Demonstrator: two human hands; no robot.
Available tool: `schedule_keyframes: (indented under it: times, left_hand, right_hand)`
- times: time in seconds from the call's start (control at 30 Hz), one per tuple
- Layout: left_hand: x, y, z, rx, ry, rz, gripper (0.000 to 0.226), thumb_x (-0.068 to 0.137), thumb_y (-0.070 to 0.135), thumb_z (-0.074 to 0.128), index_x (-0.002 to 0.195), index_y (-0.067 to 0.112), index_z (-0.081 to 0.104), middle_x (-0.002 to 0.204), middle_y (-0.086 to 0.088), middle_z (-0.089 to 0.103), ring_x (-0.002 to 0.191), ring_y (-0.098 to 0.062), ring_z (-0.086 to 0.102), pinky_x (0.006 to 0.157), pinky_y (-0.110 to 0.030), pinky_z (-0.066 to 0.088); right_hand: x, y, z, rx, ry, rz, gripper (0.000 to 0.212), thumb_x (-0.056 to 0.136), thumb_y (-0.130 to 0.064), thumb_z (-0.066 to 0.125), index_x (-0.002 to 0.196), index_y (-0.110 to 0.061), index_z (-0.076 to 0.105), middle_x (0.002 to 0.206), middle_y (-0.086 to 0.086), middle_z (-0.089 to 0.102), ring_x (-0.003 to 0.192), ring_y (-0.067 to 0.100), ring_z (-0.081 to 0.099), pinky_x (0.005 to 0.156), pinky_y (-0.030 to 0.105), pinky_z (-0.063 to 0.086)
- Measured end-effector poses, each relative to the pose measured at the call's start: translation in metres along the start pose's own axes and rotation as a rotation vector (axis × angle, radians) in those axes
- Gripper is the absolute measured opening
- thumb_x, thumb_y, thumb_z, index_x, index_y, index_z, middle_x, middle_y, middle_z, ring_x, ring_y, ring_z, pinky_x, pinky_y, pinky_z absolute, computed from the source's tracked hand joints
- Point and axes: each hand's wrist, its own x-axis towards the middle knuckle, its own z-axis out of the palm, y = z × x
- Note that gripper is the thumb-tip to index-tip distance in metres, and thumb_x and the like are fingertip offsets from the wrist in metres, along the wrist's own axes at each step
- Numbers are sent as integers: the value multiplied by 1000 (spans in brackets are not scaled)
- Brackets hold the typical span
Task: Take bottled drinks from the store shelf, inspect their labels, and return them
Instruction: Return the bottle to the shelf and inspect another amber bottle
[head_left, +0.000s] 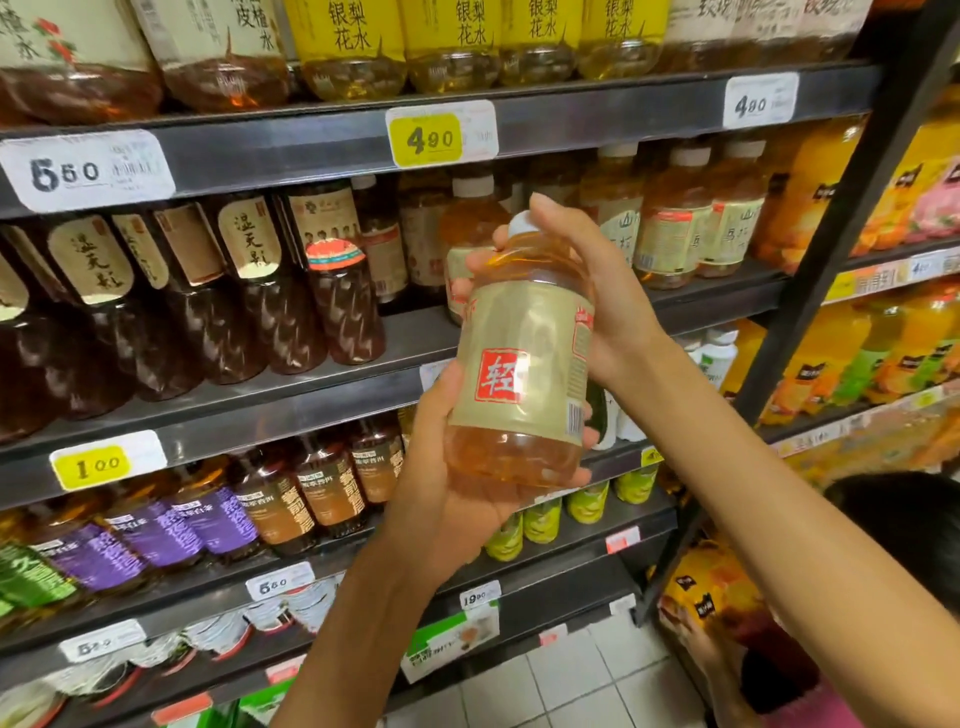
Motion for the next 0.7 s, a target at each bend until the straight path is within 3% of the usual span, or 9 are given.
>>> schedule_keyframes:
  times: [0.07, 0.13, 0.2, 0.3, 0.43, 0.53, 0.63, 0.7]
  left_hand:
    - [1, 5, -1, 97, 85, 17, 62, 71, 57, 46, 108, 14, 70, 113, -23, 67, 98, -41, 65, 67, -44, 60]
    - [2, 11, -2, 153, 151, 38, 68, 67, 54, 48, 120, 15, 62, 120, -18, 66, 111, -40, 60, 77, -48, 57]
    - [2, 14, -2, 222, 140, 85, 76, 66, 54, 52, 131, 14, 54, 124, -12, 64, 114, -32, 61, 86, -50, 55]
    - [1, 13, 0, 235, 75, 122, 66, 71, 55, 50, 125, 18, 57, 121, -9, 67, 110, -27, 64, 88, -51, 54]
    - [2, 9, 1, 4, 8, -24, 75, 71, 63, 49, 119, 7, 64, 104, -22, 70, 81, -35, 71, 61, -40, 58]
    - [2, 4, -1, -38, -66, -106, 78, 79, 67, 41, 120, 5, 63, 102, -23, 68, 81, -32, 70, 66, -37, 58]
    - [4, 4, -6, 51, -59, -127, 78, 80, 66, 35, 123, 7, 63, 103, -20, 70, 85, -32, 70, 75, -40, 59]
    - [5, 8, -7, 127, 16, -94, 68, 78, 61, 37, 122, 15, 62, 109, -14, 71, 98, -31, 69, 83, -46, 57]
  right_hand:
    - [-3, -7, 2, -80, 54, -39, 29, 97, -32, 45, 88, -5, 53, 80, 13, 71, 75, 26, 68, 75, 35, 56]
    - [-5, -12, 4, -211, 129, -75, 27, 95, -33, 50, 90, -7, 55, 83, 12, 72, 75, 22, 69, 75, 32, 57]
    - [-5, -14, 8, -407, 214, -121, 27, 94, -37, 54, 94, -11, 61, 87, 7, 72, 77, 17, 69, 76, 28, 56]
    - [-2, -17, 12, -591, 230, -108, 37, 93, -48, 53, 89, -13, 61, 80, 4, 64, 80, 17, 65, 81, 30, 53]
    - [-2, -21, 9, -189, 106, 24, 52, 94, -46, 48, 118, -1, 55, 104, 18, 62, 94, 27, 63, 89, 35, 52]
    - [-1, -14, 6, -2, -16, 68, 45, 89, -42, 47, 105, -1, 56, 98, 18, 71, 93, 31, 69, 90, 42, 53]
    - [-1, -12, 5, -32, -18, 43, 34, 94, -37, 44, 85, -5, 55, 79, 12, 71, 80, 27, 70, 80, 36, 57]
    - [-1, -14, 4, -133, 45, 6, 33, 96, -35, 46, 82, -6, 55, 75, 11, 71, 75, 26, 70, 76, 33, 57]
